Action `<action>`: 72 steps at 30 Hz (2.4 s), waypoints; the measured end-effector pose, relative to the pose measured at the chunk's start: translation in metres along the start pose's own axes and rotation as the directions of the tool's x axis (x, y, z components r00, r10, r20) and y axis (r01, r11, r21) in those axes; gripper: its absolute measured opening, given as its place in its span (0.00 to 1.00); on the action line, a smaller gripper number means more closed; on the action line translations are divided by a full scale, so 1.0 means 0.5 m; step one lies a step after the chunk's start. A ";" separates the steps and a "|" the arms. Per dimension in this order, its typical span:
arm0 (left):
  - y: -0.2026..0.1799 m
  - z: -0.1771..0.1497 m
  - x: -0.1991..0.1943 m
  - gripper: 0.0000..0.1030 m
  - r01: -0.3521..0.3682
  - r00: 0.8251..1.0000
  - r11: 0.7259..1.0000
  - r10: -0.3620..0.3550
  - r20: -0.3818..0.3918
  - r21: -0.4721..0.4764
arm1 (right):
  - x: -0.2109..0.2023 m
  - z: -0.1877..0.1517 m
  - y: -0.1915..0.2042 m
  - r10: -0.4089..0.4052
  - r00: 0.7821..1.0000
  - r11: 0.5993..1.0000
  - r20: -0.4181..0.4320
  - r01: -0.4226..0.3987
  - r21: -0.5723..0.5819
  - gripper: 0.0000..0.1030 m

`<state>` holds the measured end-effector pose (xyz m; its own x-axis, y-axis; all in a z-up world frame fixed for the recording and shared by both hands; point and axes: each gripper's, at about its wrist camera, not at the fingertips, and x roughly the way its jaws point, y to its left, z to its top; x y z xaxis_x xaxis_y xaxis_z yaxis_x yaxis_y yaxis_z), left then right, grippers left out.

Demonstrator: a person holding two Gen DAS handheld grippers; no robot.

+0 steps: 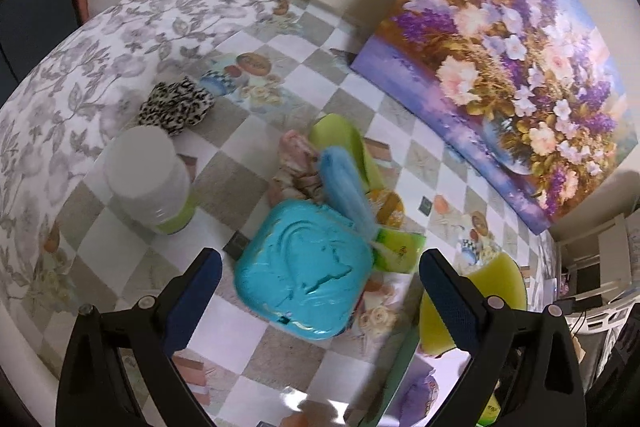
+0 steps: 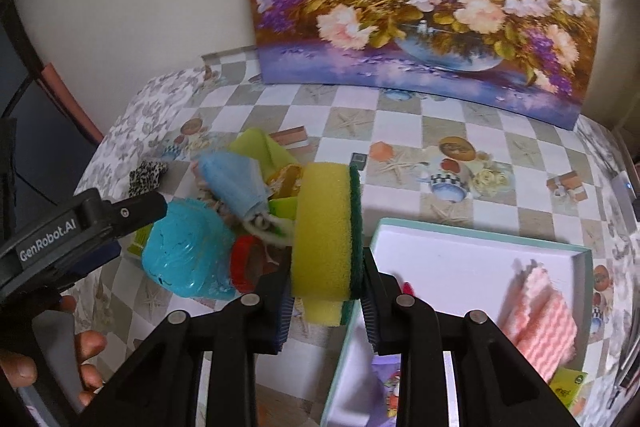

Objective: Organize soft objects
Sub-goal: 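Grasp the yellow-green sponge with the right tool while the left tool grasps the blue face mask, then carry the sponge and blue mask over the white tray with both tools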

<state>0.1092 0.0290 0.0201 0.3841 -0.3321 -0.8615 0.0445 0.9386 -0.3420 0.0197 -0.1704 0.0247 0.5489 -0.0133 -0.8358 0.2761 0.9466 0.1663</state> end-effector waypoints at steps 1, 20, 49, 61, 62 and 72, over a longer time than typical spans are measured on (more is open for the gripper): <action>-0.003 0.000 -0.001 0.96 0.000 1.000 1.000 0.000 0.007 0.007 | -0.004 0.002 -0.006 -0.002 1.000 1.000 0.002 0.002 0.006 0.30; -0.077 0.086 0.105 0.95 -0.111 0.983 0.986 0.127 -0.130 0.121 | -0.033 0.041 -0.143 -0.064 0.997 0.988 0.038 0.058 0.142 0.30; -0.104 0.120 0.285 0.32 -0.218 0.909 0.962 0.261 -0.326 0.162 | -0.049 0.044 -0.187 -0.058 0.997 0.980 0.056 0.047 0.191 0.30; -0.127 0.122 0.172 0.13 -0.151 0.960 0.977 0.182 -0.211 0.152 | -0.073 0.044 -0.206 -0.060 0.995 0.977 0.081 0.041 0.211 0.30; -0.133 0.122 0.163 0.12 -0.149 0.963 0.977 0.178 -0.204 0.152 | -0.077 0.043 -0.207 -0.059 0.995 0.976 0.085 0.040 0.212 0.30; -0.208 0.087 0.049 0.11 0.028 0.995 0.985 -0.011 -0.100 0.172 | -0.128 0.033 -0.244 -0.078 0.989 0.969 0.129 0.045 0.243 0.30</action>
<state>0.1542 -0.0728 0.0508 0.2898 -0.3498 -0.8909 0.2129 0.9311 -0.2963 -0.0359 -0.2903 0.0667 0.6228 -0.1285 -0.7718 0.4840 0.8383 0.2511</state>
